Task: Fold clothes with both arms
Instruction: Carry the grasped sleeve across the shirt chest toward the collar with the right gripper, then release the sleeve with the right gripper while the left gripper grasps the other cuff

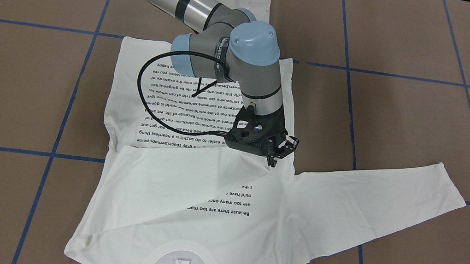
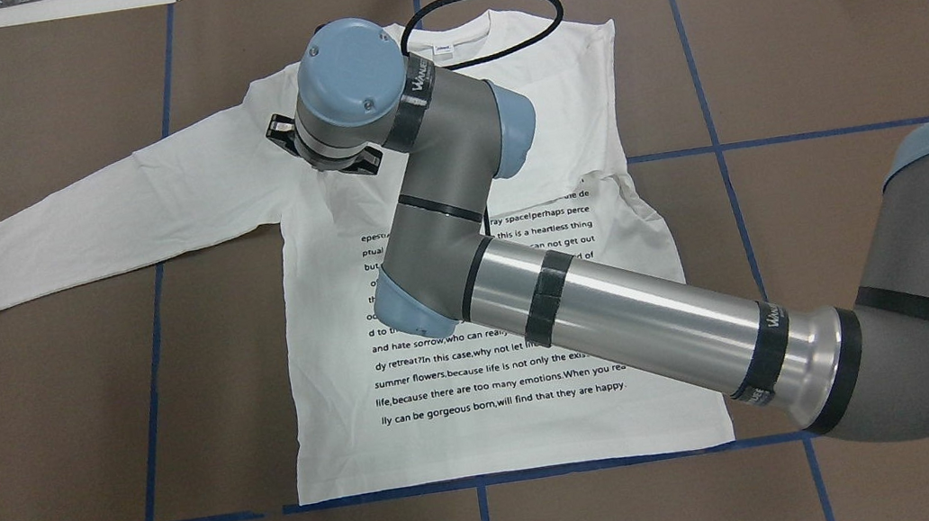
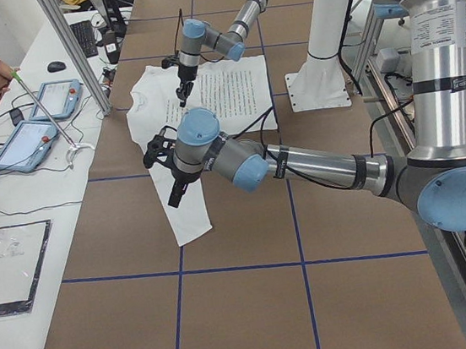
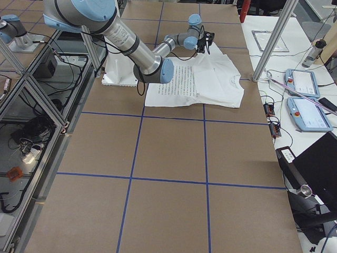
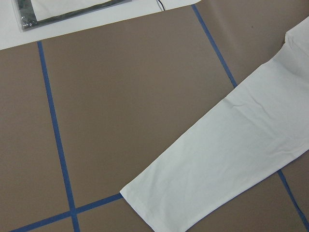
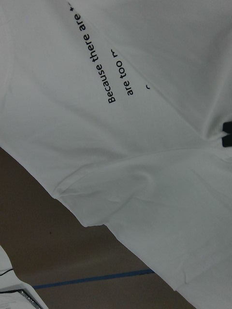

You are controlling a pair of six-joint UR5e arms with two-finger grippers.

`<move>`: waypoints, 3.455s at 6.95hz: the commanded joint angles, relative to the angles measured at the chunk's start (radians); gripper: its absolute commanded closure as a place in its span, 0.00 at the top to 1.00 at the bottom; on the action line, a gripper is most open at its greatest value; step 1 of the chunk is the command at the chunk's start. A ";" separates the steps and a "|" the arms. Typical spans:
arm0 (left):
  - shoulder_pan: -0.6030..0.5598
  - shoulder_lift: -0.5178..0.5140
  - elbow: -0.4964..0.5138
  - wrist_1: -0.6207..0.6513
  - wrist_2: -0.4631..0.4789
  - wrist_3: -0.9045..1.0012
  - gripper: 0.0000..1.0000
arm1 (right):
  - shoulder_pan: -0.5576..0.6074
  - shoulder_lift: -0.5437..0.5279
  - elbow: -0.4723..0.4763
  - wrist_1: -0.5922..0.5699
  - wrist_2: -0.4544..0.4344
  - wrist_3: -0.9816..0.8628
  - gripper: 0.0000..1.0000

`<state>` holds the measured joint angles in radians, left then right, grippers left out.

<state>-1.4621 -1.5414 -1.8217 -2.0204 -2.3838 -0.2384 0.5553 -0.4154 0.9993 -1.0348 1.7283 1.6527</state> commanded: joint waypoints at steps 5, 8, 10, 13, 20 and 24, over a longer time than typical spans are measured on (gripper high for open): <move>0.049 -0.016 0.076 -0.017 0.002 -0.063 1.00 | -0.055 0.027 -0.056 0.050 -0.104 0.047 1.00; 0.106 -0.165 0.411 -0.127 0.000 -0.124 0.99 | -0.051 -0.082 0.170 0.035 -0.093 0.053 0.99; 0.228 -0.212 0.475 -0.132 0.008 -0.237 0.99 | -0.008 -0.158 0.304 0.010 -0.003 0.055 0.98; 0.267 -0.227 0.580 -0.206 0.009 -0.239 0.97 | 0.116 -0.455 0.690 -0.044 0.201 0.044 0.98; 0.289 -0.293 0.751 -0.271 0.015 -0.239 0.73 | 0.110 -0.493 0.731 -0.050 0.200 0.045 0.98; 0.283 -0.284 0.743 -0.284 0.072 -0.242 0.04 | 0.106 -0.494 0.734 -0.050 0.197 0.055 0.98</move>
<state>-1.1764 -1.8310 -1.0771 -2.2972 -2.3150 -0.4777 0.6623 -0.9089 1.7323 -1.0845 1.9253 1.7053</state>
